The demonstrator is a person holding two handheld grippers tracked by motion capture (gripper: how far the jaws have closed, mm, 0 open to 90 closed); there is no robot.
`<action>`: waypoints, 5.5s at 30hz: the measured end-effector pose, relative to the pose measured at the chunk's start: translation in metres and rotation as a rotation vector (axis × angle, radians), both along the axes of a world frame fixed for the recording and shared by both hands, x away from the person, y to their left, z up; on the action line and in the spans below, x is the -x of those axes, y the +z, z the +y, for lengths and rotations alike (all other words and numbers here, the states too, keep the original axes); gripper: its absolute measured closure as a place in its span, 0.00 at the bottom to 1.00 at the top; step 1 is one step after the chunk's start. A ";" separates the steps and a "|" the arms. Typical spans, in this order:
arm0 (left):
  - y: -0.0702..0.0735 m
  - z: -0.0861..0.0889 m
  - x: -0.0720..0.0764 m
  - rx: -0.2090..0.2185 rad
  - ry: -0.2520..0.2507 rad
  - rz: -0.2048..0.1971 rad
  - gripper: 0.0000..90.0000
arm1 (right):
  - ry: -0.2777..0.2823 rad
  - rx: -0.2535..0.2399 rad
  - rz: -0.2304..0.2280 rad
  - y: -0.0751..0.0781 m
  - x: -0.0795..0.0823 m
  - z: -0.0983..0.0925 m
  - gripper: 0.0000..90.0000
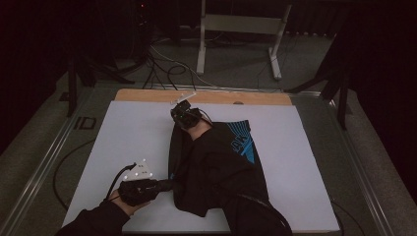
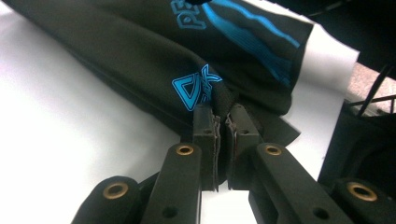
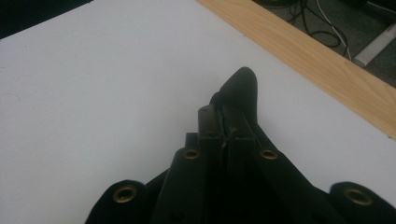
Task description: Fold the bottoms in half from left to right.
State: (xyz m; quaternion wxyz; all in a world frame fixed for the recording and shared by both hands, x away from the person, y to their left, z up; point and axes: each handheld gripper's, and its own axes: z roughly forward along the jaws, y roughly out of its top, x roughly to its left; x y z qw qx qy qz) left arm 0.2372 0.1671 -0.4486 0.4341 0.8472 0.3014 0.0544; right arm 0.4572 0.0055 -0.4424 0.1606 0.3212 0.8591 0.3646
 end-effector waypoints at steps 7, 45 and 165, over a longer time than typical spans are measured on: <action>0.008 -0.011 -0.004 0.007 -0.030 -0.010 0.94 | -0.012 -0.015 -0.014 0.007 0.002 -0.019 0.98; 0.021 -0.095 -0.027 0.020 -0.203 -0.035 0.94 | -0.133 -0.022 -0.081 0.032 0.011 -0.128 0.98; -0.012 -0.135 -0.025 0.010 -0.350 0.039 0.01 | -0.124 -0.109 0.006 -0.003 0.101 -0.223 0.14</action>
